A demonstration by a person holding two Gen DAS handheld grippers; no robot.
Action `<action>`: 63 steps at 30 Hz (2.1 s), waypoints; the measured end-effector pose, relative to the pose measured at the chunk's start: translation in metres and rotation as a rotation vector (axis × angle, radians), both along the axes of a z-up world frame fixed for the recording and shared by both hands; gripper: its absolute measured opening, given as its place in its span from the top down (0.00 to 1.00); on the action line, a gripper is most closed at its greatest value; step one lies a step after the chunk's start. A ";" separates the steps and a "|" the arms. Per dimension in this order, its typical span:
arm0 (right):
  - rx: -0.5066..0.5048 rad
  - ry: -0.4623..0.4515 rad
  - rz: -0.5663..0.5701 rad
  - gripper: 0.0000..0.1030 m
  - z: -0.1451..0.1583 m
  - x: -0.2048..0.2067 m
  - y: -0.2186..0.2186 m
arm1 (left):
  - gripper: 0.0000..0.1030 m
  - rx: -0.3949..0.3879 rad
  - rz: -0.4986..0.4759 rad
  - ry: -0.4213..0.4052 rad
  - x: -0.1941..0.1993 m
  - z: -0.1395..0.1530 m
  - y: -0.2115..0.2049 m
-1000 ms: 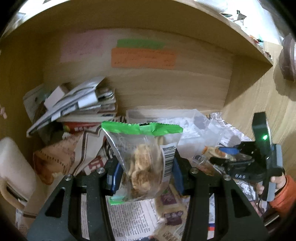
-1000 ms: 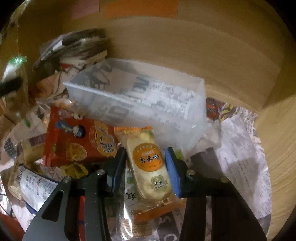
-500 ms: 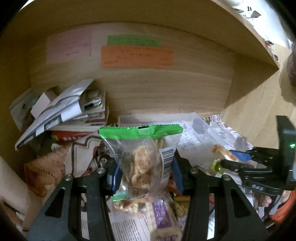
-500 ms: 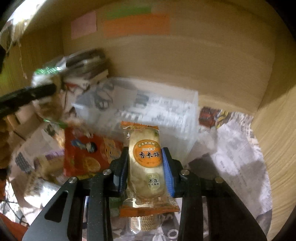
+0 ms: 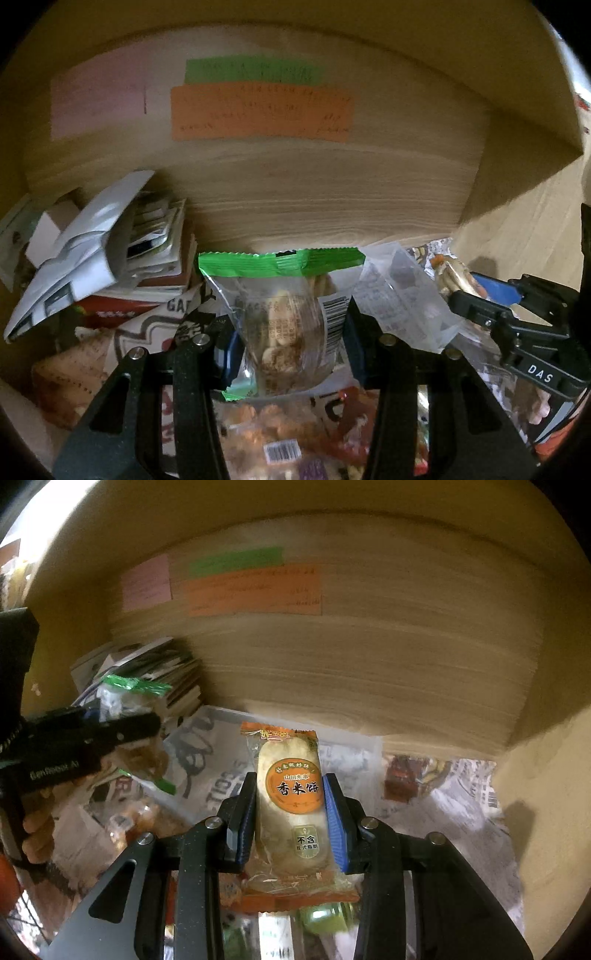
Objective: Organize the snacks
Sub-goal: 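Carry both packets over the clear plastic box and open both grippers to drop them, then grasp the purple-labeled coconut roll with the left gripper while the right grasps the tan biscuit roll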
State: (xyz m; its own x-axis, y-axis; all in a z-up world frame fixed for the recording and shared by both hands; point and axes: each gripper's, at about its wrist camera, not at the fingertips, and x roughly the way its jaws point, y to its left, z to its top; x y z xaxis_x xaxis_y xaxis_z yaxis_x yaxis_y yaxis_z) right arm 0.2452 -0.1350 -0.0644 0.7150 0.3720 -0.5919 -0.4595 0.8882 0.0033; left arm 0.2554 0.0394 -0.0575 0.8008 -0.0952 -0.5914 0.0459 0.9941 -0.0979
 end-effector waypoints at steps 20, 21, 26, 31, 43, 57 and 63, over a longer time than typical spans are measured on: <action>-0.070 0.157 -0.025 0.67 -0.045 0.054 0.022 | 0.49 0.003 0.006 0.148 0.049 -0.039 0.002; -0.068 0.155 -0.025 0.65 -0.044 0.052 0.021 | 0.43 -0.003 0.006 0.152 0.048 -0.040 0.002; -0.072 0.115 -0.035 0.49 -0.034 0.042 0.017 | 0.32 -0.008 0.035 0.120 0.043 -0.035 0.008; -0.062 0.079 -0.042 0.40 -0.021 0.026 0.011 | 0.31 -0.029 0.042 0.085 0.029 -0.021 0.015; -0.027 0.011 -0.050 0.30 0.001 -0.019 -0.012 | 0.10 0.036 0.026 -0.049 -0.035 0.013 0.014; -0.047 0.071 -0.055 0.30 -0.034 -0.062 -0.034 | 0.09 0.048 0.053 0.099 -0.079 -0.038 0.039; -0.041 0.163 -0.057 0.30 -0.064 -0.068 -0.043 | 0.09 0.026 0.019 0.140 -0.097 -0.053 0.032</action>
State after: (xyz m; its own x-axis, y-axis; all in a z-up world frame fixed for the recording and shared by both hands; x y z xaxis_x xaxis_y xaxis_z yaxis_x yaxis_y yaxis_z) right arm 0.1770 -0.1782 -0.1287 0.6274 0.3063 -0.7159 -0.4042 0.9139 0.0368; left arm 0.1586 0.0713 -0.1109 0.7116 -0.0641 -0.6996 0.0148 0.9970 -0.0763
